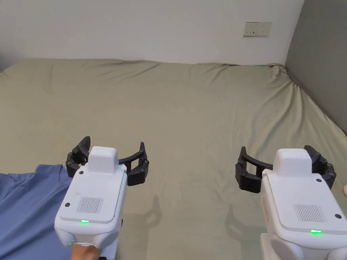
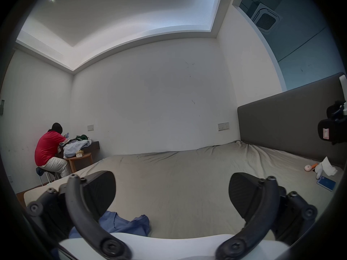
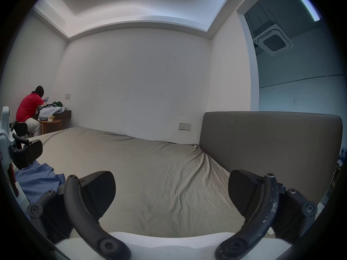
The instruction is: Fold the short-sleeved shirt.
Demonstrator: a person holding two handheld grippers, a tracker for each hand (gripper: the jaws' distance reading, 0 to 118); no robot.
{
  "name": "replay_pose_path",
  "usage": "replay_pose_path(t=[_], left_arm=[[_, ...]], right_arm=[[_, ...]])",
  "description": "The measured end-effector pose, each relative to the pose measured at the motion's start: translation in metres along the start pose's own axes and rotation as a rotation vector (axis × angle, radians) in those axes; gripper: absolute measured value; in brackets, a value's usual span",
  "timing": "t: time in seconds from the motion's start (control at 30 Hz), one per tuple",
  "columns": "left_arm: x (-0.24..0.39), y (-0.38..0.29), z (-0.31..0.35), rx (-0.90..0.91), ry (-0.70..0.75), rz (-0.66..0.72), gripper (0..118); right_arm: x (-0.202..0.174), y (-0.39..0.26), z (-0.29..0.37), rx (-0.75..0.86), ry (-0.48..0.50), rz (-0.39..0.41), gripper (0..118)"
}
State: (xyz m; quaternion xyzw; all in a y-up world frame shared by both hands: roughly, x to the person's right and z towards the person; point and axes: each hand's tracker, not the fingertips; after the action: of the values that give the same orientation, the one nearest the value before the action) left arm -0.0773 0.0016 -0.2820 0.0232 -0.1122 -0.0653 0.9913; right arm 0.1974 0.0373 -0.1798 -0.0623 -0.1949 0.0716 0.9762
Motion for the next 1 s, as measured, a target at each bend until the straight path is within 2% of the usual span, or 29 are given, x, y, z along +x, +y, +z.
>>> replay_pose_path(t=[0.07,0.1,0.13,0.17,0.23,0.4,0.5,0.87,1.0], left_arm=[[0.0,0.002,0.003,-0.001,-0.009,0.013,62],[0.0,0.002,0.003,-0.004,-0.008,0.017,28],[0.0,0.003,0.002,-0.01,-0.005,0.019,0],[-0.001,0.003,0.001,-0.022,0.012,0.016,0],[-0.007,0.004,0.001,-0.03,-0.035,0.061,0],[-0.023,0.004,0.001,-0.037,0.027,0.065,0],[-0.047,0.003,0.006,-0.046,0.082,0.079,0],[-0.182,-0.006,0.064,-0.084,0.43,0.025,0],[-0.221,-0.008,0.093,-0.113,0.535,0.02,0]], right_arm=[[-0.001,0.001,0.001,-0.007,-0.004,0.001,72],[-0.001,0.001,0.0,-0.009,-0.005,0.0,45],[-0.002,0.002,0.0,-0.015,-0.005,0.001,9],[-0.002,0.002,-0.002,-0.024,-0.011,0.007,2],[-0.002,0.003,0.0,-0.018,0.007,-0.008,1],[-0.013,0.007,-0.005,-0.012,0.035,-0.007,1],[-0.031,0.012,-0.013,-0.008,0.103,-0.015,1],[-0.172,0.042,-0.027,0.075,0.457,-0.034,1],[-0.217,0.049,-0.02,0.098,0.555,-0.042,1]])
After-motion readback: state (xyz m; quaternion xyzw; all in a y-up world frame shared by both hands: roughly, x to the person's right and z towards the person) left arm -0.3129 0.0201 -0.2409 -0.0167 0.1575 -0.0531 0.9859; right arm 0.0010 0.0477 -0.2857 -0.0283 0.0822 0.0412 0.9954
